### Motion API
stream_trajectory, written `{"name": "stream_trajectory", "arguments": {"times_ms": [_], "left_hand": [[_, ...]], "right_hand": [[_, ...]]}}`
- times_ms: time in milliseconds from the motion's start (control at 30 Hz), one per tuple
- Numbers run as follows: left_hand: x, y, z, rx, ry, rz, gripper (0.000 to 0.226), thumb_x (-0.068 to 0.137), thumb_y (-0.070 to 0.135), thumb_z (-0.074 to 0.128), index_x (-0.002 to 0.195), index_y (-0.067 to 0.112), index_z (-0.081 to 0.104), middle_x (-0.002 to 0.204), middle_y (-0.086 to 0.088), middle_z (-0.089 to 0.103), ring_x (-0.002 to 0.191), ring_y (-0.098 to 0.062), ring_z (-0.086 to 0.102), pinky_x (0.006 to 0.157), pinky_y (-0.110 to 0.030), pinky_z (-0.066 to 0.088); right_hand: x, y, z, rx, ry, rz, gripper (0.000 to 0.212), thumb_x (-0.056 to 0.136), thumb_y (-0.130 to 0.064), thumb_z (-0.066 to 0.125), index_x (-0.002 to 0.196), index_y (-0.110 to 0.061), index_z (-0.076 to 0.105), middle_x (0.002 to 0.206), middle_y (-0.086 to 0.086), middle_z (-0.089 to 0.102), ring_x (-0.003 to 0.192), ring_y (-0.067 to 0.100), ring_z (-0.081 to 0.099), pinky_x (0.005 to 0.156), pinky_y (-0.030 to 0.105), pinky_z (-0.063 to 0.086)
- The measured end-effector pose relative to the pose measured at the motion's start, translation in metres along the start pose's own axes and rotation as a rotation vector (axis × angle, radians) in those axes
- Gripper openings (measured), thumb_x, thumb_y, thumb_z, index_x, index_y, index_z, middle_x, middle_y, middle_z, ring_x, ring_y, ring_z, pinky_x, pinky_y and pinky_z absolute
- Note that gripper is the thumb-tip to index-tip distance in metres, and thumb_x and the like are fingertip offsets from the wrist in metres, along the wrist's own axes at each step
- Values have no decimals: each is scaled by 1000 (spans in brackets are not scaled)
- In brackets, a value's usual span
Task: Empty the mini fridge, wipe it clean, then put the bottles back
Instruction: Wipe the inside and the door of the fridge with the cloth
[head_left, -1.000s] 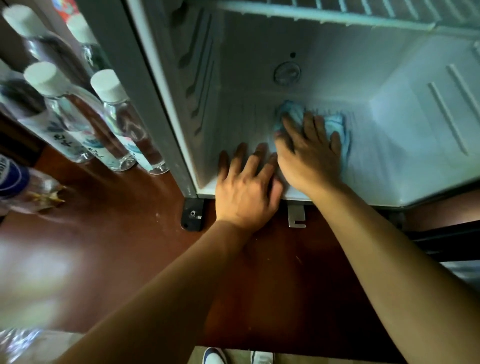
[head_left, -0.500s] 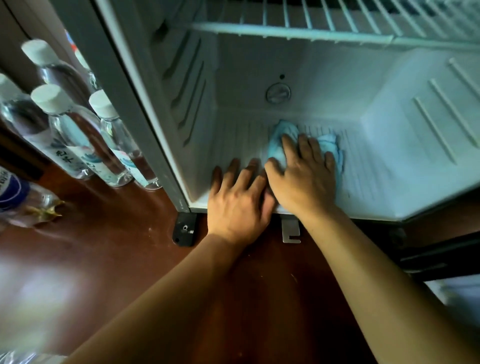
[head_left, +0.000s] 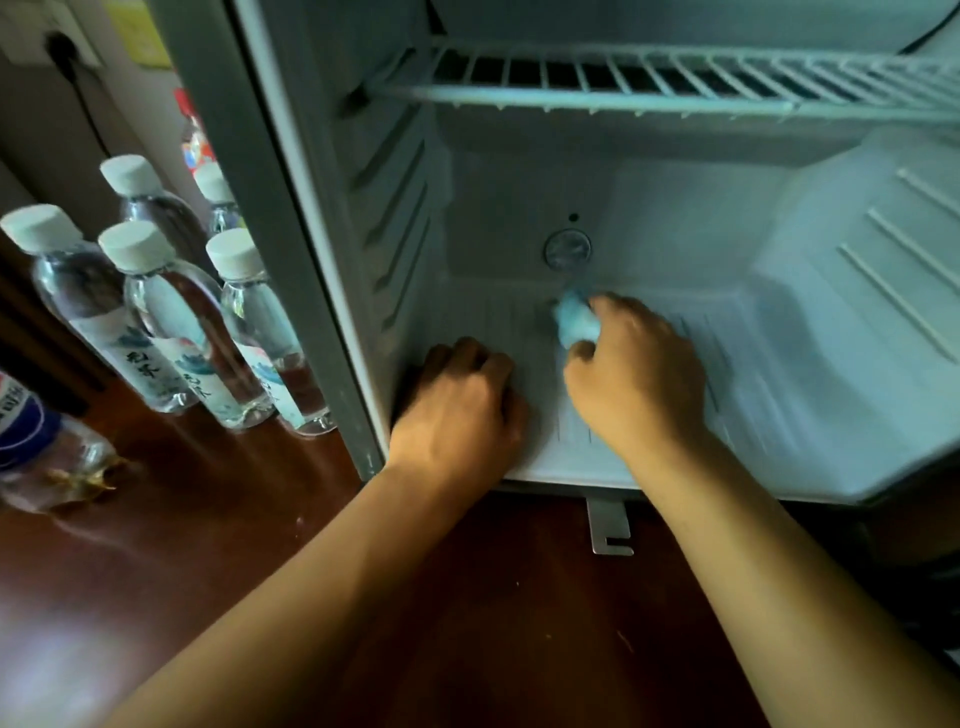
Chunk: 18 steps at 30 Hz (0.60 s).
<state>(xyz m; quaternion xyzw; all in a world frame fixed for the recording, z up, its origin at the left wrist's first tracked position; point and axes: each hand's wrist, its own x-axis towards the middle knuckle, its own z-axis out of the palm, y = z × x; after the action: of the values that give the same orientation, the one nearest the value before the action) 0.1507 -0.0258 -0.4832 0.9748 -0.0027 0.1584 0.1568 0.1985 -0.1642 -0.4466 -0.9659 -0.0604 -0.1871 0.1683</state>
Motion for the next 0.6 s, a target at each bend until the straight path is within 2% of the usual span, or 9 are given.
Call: {"name": "stream_trajectory", "arguments": {"times_ms": [100, 233, 433, 500, 600], "left_hand": [[-4, -1, 5, 9, 17, 9, 29, 92, 33, 52, 113, 18, 65, 118, -5, 58, 108, -28, 52, 85, -36, 44], [-10, 2, 11, -33, 88, -27, 32, 92, 42, 50, 119, 28, 62, 122, 3, 56, 112, -21, 51, 79, -32, 44], [2, -5, 12, 19, 174, 34, 22, 90, 29, 52, 102, 23, 69, 100, 1, 64, 89, -26, 63, 67, -33, 46], [3, -6, 13, 30, 198, 52, 20, 88, 30, 52, 97, 23, 69, 94, 2, 65, 80, -26, 64, 60, -31, 40], [3, -6, 14, 41, 234, 46, 14, 86, 32, 51, 86, 24, 63, 87, 3, 64, 73, -24, 64, 57, -26, 29]], "right_hand": [[28, -12, 3, 112, 132, -29, 37, 84, -24, 60, 121, -20, 59, 118, 9, 63, 103, 37, 60, 76, 37, 47], [60, -28, 18, 136, 241, -155, 43, 85, -35, 65, 125, -19, 57, 121, 10, 58, 105, 38, 59, 78, 41, 48], [89, -30, 48, -66, 324, -530, 46, 92, -34, 56, 132, -12, 54, 130, 17, 51, 115, 37, 49, 89, 43, 41], [95, -29, 52, -131, 368, -635, 46, 91, -30, 59, 130, -7, 56, 125, 22, 55, 110, 41, 52, 86, 44, 42], [103, -33, 54, -160, 518, -755, 37, 81, -21, 71, 112, -2, 67, 104, 24, 65, 89, 42, 63, 72, 39, 50]]}}
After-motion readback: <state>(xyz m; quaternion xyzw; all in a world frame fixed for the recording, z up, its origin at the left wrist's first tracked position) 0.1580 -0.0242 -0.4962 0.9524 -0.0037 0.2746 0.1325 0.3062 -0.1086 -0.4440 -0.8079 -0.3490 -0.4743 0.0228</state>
